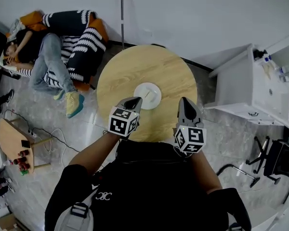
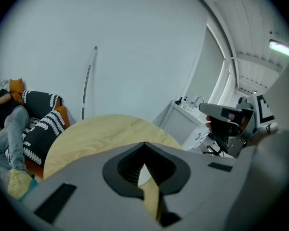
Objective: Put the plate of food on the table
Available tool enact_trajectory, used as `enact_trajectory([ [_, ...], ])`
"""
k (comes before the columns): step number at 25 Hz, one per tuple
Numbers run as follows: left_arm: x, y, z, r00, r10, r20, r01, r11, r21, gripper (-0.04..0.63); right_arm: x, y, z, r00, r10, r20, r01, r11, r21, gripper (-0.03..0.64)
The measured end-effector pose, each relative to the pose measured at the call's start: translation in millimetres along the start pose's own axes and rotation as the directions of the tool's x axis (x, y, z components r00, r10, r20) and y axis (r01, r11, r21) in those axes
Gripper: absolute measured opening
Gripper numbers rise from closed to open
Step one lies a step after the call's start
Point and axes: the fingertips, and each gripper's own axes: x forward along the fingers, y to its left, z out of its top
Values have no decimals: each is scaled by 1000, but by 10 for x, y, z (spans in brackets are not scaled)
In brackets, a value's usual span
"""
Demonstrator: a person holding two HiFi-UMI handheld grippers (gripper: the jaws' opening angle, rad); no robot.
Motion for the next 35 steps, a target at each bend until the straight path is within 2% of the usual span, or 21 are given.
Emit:
enact_trajectory([
  [3, -170, -5, 202, 997, 10, 77, -11, 1000, 3, 6, 52, 92, 45, 1000, 27, 7, -27, 1000, -7, 8],
  [6, -313, -19, 371, 989, 19, 149, -25, 999, 37, 7, 77, 166, 70, 998, 54, 16, -54, 998, -11, 7],
  [10, -403, -27, 469, 981, 24, 193, -35, 998, 55, 6, 89, 234, 89, 996, 84, 20, -83, 996, -23, 7],
  [17, -414, 9, 465, 980, 39, 195, -53, 996, 67, 6, 88, 257, 83, 996, 92, 12, -91, 996, -23, 6],
  [26, -410, 21, 444, 982, 28, 187, -42, 997, 70, 8, 58, 179, 57, 998, 54, 11, -53, 998, -17, 7],
  [32, -424, 43, 420, 984, 14, 177, -16, 1000, 12, 8, 46, 186, 53, 999, 51, 9, -51, 999, -17, 6],
  [35, -417, 61, 414, 984, 18, 175, -21, 1000, 12, 8, 39, 172, 40, 999, 46, 10, -46, 999, -14, 6],
])
